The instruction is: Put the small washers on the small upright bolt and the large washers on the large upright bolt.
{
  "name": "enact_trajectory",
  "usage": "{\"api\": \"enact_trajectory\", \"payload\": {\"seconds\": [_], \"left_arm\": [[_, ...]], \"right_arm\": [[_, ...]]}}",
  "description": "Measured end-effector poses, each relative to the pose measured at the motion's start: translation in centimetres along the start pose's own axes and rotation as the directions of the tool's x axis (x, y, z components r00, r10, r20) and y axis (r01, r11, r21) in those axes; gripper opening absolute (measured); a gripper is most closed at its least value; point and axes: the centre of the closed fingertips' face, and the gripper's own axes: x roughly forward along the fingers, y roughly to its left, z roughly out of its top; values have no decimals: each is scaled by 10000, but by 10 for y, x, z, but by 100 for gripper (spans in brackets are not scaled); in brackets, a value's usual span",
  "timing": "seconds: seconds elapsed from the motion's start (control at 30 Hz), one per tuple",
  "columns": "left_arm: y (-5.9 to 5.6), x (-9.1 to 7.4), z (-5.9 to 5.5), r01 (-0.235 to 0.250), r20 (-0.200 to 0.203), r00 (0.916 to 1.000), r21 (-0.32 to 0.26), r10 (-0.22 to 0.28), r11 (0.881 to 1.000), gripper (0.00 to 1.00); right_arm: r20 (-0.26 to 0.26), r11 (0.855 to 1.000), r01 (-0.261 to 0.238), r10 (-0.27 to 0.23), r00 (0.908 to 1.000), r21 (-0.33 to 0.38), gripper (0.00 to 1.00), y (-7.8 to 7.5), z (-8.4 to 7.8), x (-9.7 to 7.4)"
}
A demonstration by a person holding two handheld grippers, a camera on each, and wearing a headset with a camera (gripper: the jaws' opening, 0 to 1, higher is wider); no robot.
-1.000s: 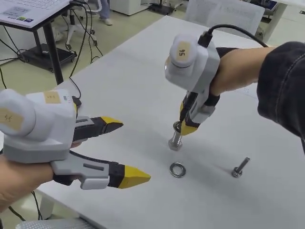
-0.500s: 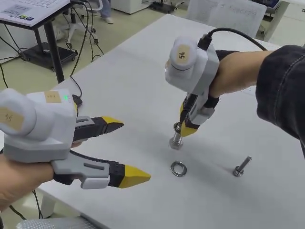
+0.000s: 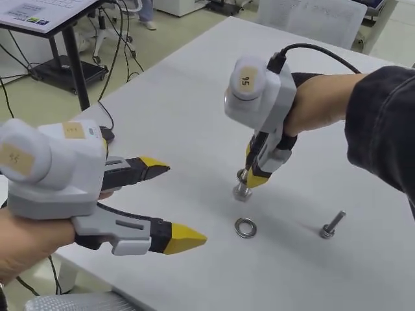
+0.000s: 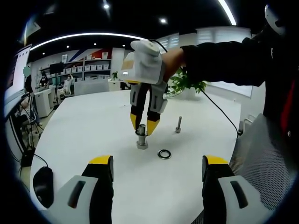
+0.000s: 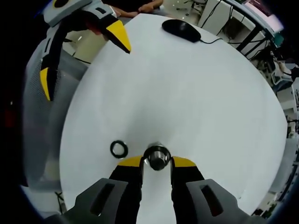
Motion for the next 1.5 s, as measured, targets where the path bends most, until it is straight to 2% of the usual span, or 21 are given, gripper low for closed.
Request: {"api": "enact_trajectory", "payload": {"seconds": [0.43, 0.93, 1.5], "left_arm": [[1, -1, 0, -32, -16, 10000, -29, 32, 10000, 77], [3, -2, -3, -56, -46, 10000, -72, 56, 10000, 77], [1, -2, -4, 8, -64, 10000, -53, -8, 10000, 77]], "right_arm": [[-43, 9998, -151, 152, 9999, 151, 23, -1, -3, 15], [-60, 9995, -101, 103, 9999, 288, 23, -1, -6, 27], [-92, 9996, -117, 120, 9999, 272, 25, 2, -7, 28]]}}
